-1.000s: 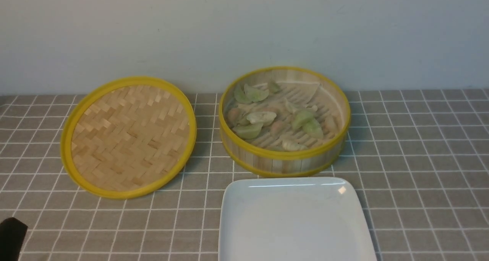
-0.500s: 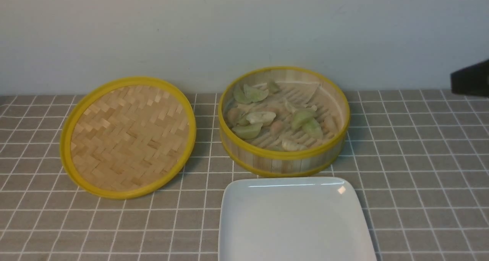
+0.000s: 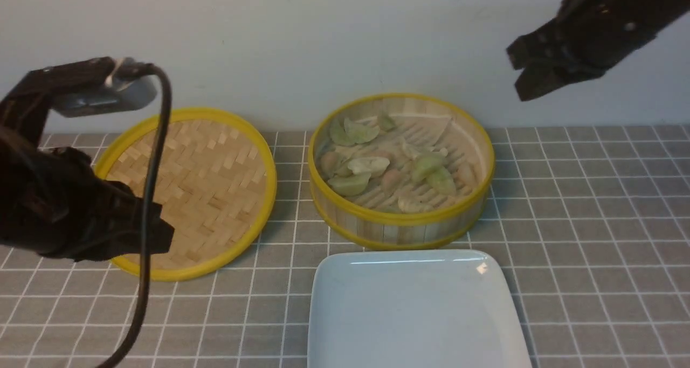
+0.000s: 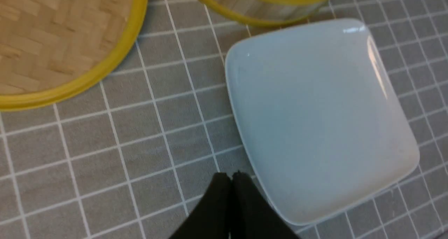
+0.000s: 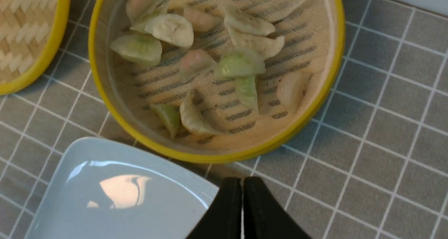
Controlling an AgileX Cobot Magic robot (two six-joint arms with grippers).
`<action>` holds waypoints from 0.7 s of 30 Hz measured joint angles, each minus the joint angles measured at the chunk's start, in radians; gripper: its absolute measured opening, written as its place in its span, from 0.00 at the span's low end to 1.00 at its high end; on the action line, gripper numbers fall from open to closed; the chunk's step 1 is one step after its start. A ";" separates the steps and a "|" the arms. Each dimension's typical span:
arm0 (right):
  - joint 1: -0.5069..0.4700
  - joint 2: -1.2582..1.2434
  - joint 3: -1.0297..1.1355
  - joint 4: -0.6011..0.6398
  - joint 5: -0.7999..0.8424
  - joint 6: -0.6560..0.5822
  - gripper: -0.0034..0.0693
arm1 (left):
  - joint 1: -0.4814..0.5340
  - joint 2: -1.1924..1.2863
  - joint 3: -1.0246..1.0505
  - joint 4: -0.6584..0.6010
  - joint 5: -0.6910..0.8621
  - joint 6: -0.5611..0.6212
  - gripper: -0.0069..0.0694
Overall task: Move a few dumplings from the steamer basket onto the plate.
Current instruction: Use the right arm to grab a dumpling from inside the steamer
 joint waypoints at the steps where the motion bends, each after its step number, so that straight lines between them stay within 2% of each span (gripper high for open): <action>1: 0.005 0.023 -0.010 -0.004 0.000 0.003 0.07 | -0.001 0.006 -0.006 0.002 0.000 0.000 0.07; 8: 0.052 0.243 -0.136 -0.047 0.000 -0.001 0.26 | -0.114 0.059 -0.027 0.076 -0.025 0.001 0.07; 11: 0.055 0.340 -0.169 -0.081 -0.001 -0.001 0.45 | -0.142 0.059 -0.027 0.092 -0.036 -0.014 0.07; 16: 0.055 0.418 -0.177 -0.094 -0.004 -0.002 0.63 | -0.144 0.059 -0.027 0.100 -0.040 -0.026 0.07; 21: 0.066 0.479 -0.178 -0.101 -0.050 -0.006 0.72 | -0.144 0.059 -0.027 0.100 -0.043 -0.026 0.07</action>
